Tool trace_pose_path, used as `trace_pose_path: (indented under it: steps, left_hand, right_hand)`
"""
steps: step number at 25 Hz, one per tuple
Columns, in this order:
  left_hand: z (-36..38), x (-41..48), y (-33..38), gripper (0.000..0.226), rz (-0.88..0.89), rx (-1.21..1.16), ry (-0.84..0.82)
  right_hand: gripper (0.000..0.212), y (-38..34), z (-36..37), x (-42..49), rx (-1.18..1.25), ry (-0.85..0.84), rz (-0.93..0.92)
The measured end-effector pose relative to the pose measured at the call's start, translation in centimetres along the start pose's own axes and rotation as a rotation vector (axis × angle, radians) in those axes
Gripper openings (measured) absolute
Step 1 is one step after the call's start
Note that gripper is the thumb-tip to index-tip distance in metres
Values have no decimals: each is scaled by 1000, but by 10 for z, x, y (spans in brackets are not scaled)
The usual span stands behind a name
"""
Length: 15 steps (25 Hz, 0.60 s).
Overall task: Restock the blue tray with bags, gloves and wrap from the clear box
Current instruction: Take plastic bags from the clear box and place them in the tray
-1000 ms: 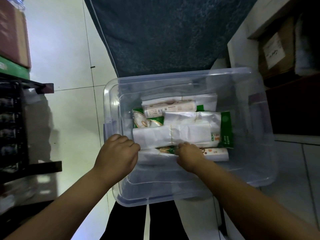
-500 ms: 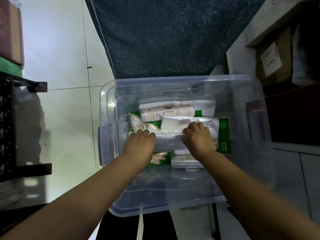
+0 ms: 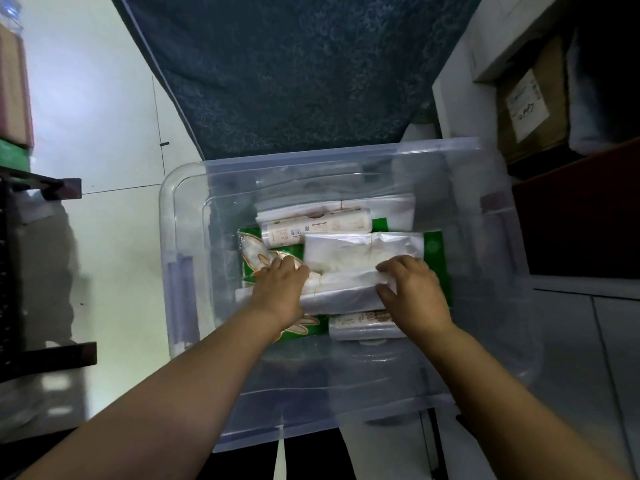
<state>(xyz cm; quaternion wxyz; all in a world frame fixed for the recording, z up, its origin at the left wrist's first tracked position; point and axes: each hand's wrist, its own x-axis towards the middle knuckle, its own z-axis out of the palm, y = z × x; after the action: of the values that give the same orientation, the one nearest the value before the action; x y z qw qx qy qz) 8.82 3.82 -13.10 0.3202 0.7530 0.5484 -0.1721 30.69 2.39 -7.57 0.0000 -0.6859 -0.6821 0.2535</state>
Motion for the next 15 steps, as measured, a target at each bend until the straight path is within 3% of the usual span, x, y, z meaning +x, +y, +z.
trace_pose_path:
  steps: [3,7,10,15]
  left_hand:
    - [-1,-20,12,46,-64,-148,-20]
    - [-37,-64,35,36,-72,-205,111]
    - [-86,-94,57,35,-118,-457,161]
    - [-188,-131,121,39,54,-782,177]
  right_hand:
    - [26,8,-24,-25,181,88,99]
    - [21,18,-75,-68,414,225,254]
    - [22,15,-124,-101,629,299,357]
    - [23,-21,-204,-143,781,422,338]
